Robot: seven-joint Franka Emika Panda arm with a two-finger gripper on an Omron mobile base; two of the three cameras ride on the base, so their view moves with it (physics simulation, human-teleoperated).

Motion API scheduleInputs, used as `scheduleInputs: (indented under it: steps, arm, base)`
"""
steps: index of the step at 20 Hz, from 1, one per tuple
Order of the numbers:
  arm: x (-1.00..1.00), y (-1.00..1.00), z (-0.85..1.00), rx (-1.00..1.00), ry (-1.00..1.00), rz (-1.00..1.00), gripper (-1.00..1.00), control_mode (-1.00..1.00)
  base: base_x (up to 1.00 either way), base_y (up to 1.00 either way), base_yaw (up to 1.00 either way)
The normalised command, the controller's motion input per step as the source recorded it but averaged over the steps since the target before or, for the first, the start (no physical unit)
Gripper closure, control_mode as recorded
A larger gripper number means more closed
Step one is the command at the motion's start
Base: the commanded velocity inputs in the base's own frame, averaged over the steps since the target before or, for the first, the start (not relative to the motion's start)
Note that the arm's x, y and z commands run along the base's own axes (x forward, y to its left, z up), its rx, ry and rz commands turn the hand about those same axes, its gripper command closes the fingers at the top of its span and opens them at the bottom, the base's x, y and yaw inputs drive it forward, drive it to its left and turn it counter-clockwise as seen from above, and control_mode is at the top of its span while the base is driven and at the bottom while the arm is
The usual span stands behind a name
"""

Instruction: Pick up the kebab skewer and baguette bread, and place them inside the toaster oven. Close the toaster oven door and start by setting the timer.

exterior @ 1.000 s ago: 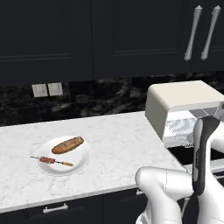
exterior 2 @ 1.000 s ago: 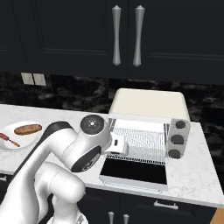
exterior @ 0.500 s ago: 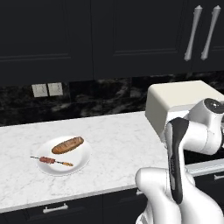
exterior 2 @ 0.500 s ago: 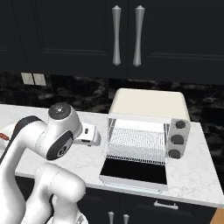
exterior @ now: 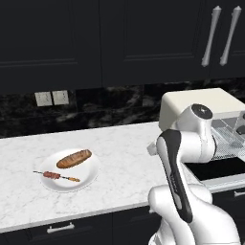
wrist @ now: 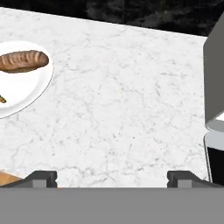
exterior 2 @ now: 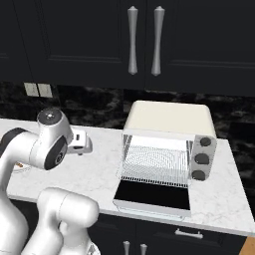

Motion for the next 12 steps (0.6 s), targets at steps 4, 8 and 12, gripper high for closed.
scheduleInputs:
  steps: [4, 8, 12]
  arm:
    - [0.26, 0.80, -0.03, 0.00, 0.01, 0.26, -1.00, -1.00]
    - [0.31, 0.88, -0.04, 0.00, 0.01, 0.29, -1.00, -1.00]
    - [0.40, 1.00, -0.13, -0.03, 0.02, 0.38, -1.00, -1.00]
  base:
    - [0.00, 0.00, 0.00]
    - [0.00, 0.00, 0.00]
    - [0.00, 0.00, 0.00]
